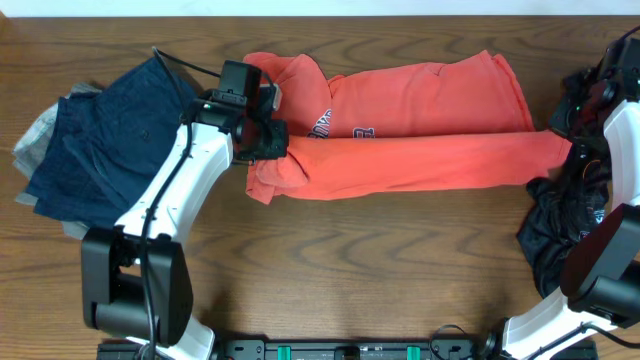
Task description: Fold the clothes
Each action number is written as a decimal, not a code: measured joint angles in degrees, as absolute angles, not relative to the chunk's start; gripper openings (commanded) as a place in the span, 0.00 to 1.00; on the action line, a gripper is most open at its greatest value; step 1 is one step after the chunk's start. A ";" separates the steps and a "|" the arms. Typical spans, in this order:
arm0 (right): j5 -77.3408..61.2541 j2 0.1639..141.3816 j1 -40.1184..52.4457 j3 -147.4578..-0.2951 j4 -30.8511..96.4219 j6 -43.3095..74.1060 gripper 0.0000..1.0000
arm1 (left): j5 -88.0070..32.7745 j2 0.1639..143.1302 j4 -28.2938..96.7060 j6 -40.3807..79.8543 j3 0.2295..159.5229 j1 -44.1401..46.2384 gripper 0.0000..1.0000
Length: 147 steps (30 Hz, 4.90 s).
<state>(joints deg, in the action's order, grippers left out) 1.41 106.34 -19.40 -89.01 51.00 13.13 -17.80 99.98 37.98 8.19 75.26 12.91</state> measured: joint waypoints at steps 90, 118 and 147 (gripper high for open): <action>12.69 111.85 -24.60 -73.49 56.14 14.09 0.17 | 1.80 86.70 52.38 13.37 57.01 8.67 0.43; -1.67 93.36 -22.90 -76.25 57.32 11.46 0.38 | -18.06 97.43 35.75 25.10 56.77 25.02 0.06; -1.96 93.36 -22.87 -76.25 57.34 11.46 0.38 | -19.07 87.85 15.51 23.29 61.56 14.90 0.53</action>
